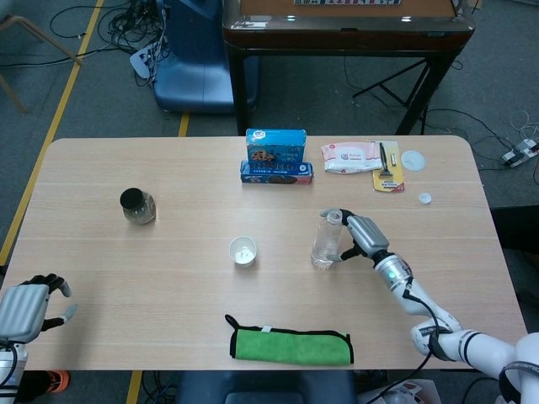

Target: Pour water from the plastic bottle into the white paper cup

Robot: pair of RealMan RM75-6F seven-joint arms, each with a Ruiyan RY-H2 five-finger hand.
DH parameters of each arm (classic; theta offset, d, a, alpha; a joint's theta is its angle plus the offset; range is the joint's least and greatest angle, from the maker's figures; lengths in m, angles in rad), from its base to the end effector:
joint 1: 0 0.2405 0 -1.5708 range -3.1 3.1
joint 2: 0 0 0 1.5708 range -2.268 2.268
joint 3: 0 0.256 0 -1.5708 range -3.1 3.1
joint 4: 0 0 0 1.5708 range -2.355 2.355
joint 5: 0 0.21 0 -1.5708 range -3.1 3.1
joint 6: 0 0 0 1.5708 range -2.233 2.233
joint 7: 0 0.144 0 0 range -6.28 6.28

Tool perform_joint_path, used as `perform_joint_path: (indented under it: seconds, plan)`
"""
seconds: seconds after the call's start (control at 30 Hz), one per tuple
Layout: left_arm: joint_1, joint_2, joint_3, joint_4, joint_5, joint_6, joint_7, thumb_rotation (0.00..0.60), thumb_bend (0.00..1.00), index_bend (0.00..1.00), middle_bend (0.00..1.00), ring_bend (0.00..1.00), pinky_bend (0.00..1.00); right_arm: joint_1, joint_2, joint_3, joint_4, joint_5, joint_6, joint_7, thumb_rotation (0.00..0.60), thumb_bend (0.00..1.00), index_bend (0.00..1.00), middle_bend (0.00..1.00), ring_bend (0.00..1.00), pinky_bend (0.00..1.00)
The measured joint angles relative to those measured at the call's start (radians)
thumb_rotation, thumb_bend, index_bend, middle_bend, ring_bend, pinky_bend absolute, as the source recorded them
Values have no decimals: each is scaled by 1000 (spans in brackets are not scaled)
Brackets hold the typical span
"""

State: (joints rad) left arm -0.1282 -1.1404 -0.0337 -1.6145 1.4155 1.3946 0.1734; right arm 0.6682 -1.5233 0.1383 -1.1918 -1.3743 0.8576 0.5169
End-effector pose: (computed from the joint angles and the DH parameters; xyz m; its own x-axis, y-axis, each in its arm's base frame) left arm -0.3180 0.1901 0.1421 0.5183 0.0989 0.8495 0.8526 0.0178 -0.5223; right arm -0.2250 -0.3607 0.0018 0.0020 -0.4346 0.9006 -0.9821 -0.1706 -0.0802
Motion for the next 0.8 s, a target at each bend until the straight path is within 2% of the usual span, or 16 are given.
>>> perform_joint_path:
  seconds: [0.23,0.5,0.8]
  plan:
    - [-5,-14,4,10,-1,-11,13,600,198,560,465,407,540,-38,108,-9,-142,29,26,-121,600,0,216,173,149,281]
    - [-3,-13,2,9,-4,-7,10,600,197,560,465,408,540,-62,144,-21,-181,28,45,-152,600,0,216,173,141,281]
    - [-1,-10,0,5,-3,0,8,600,198,560,465,408,540,-123,230,-51,-266,0,130,-224,600,0,216,173,137,277]
